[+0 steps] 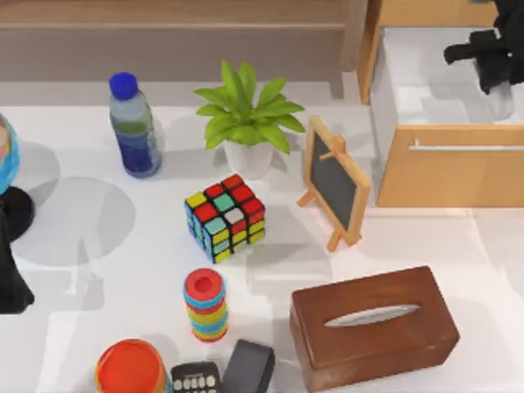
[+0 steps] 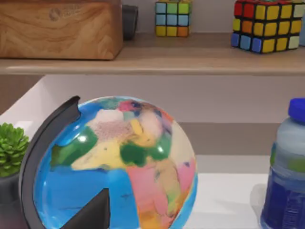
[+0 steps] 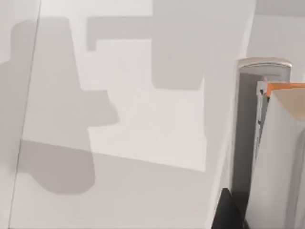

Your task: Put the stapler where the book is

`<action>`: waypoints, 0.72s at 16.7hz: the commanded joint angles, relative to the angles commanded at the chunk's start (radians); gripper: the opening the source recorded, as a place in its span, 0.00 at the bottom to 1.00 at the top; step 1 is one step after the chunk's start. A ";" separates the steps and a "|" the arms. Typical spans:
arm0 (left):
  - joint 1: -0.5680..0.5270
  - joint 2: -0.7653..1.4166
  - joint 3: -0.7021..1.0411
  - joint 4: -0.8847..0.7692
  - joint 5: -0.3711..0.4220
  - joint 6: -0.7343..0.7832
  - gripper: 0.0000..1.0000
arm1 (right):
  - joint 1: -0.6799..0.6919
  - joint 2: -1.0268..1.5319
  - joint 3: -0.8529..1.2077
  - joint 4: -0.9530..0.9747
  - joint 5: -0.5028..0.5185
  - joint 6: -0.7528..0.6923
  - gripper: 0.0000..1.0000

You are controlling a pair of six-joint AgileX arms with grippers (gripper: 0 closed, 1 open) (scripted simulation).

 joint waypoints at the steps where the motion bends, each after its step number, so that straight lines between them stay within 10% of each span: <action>1: 0.000 0.000 0.000 0.000 0.000 0.000 1.00 | -0.020 -0.043 -0.023 0.013 -0.003 -0.027 0.00; 12: 0.000 0.000 0.000 0.000 0.000 0.000 1.00 | -0.387 -0.432 -0.450 0.117 -0.016 -0.314 0.00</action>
